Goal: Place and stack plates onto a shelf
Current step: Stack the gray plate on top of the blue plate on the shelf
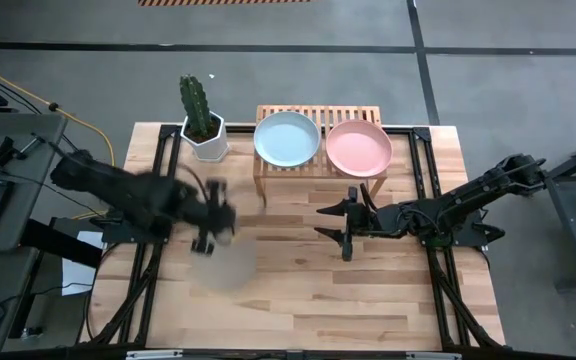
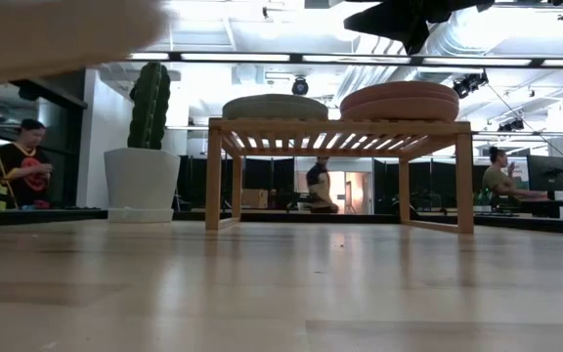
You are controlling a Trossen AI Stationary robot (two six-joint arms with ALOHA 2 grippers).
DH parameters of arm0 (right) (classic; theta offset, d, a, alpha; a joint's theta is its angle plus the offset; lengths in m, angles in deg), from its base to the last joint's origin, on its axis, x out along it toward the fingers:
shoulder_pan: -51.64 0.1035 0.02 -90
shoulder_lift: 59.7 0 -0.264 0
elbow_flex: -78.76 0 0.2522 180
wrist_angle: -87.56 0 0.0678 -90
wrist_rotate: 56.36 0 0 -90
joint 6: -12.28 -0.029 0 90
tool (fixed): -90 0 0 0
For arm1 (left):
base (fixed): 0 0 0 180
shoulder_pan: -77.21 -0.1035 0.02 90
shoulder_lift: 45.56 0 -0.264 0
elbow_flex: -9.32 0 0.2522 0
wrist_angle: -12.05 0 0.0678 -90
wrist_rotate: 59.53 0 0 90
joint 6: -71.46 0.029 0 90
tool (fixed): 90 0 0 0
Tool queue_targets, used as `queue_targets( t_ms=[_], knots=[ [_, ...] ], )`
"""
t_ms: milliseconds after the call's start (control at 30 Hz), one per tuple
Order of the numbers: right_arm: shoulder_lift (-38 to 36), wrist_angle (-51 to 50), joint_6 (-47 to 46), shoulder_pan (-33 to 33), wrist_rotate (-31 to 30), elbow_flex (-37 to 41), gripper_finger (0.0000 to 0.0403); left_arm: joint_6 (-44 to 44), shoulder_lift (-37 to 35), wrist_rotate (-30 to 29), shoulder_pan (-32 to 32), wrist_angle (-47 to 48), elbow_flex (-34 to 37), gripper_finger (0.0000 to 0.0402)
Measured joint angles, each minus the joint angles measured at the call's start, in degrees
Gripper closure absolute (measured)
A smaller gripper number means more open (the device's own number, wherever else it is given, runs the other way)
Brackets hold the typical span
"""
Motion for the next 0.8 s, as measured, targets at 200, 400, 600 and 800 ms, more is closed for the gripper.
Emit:
queue_targets(
  t_ms=[200, 400, 600, 800],
  knots=[
    [0.0, 0.0, 0.6, 0.0, 0.0, 0.0, 0.0197, -3.3, -3.2, -24.4, -14.0, -7.5, -9.7, 0.0401],
    [0.0, 0.2, 0.6, 0.0, 0.0, 0.0, 0.0197, 0.4, -2.5, -23.8, -29.4, -24.7, -13.1, 0.0401],
    [0.0, 0.1, 1.5, 0.0, 0.0, 0.0, 0.0197, -4.0, 0.4, -14.4, -41.5, -38.9, -13.3, 0.0401],
    [0.0, -0.3, 2.5, 0.0, 0.0, 0.0, 0.0197, -9.4, 7.0, -9.4, -47.1, -34.8, -13.2, 0.0401]
  ],
)
